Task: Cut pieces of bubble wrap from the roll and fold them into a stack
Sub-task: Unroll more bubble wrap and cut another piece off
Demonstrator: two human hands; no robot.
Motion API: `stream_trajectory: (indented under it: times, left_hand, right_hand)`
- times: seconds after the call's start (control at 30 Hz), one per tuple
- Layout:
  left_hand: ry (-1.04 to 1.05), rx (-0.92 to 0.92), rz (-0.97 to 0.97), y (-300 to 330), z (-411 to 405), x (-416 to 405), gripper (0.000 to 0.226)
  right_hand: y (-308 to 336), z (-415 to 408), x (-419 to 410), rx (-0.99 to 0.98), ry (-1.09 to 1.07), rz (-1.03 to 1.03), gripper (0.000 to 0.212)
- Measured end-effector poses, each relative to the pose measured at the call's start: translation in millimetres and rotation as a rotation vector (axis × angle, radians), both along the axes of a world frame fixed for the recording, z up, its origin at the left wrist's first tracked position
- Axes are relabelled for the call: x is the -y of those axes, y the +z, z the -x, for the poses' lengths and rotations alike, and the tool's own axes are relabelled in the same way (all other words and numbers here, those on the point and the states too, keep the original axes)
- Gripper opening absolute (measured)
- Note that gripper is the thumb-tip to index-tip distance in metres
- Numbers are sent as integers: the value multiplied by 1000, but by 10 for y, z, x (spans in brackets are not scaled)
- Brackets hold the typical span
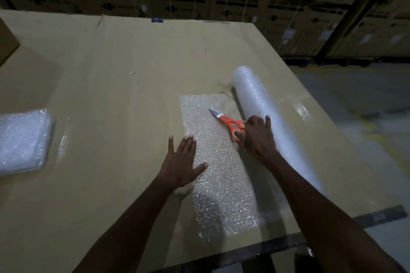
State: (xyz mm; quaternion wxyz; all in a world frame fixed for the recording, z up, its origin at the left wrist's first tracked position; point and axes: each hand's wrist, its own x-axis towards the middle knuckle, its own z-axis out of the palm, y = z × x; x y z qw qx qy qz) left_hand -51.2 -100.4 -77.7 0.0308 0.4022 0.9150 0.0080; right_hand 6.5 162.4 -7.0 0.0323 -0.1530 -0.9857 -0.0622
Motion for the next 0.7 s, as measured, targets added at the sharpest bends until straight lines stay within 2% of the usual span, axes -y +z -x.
stream_trajectory:
  times: [0.27, 0.37, 0.47, 0.7]
  left_hand:
    - [-13, -15, 61, 98, 78, 103, 97]
    - [24, -82, 98, 270, 17, -105, 92]
    - [84, -96, 77, 357, -23, -402, 99]
    - [44, 153, -132, -26, -117, -729, 113]
  right_hand:
    - [100, -367, -381, -87, -102, 165, 41]
    - [168, -461, -536, -174, -144, 313, 42]
    - [222, -503, -643, -187, -181, 350, 34]
    - [273, -574, -872, -247, -220, 426, 35]
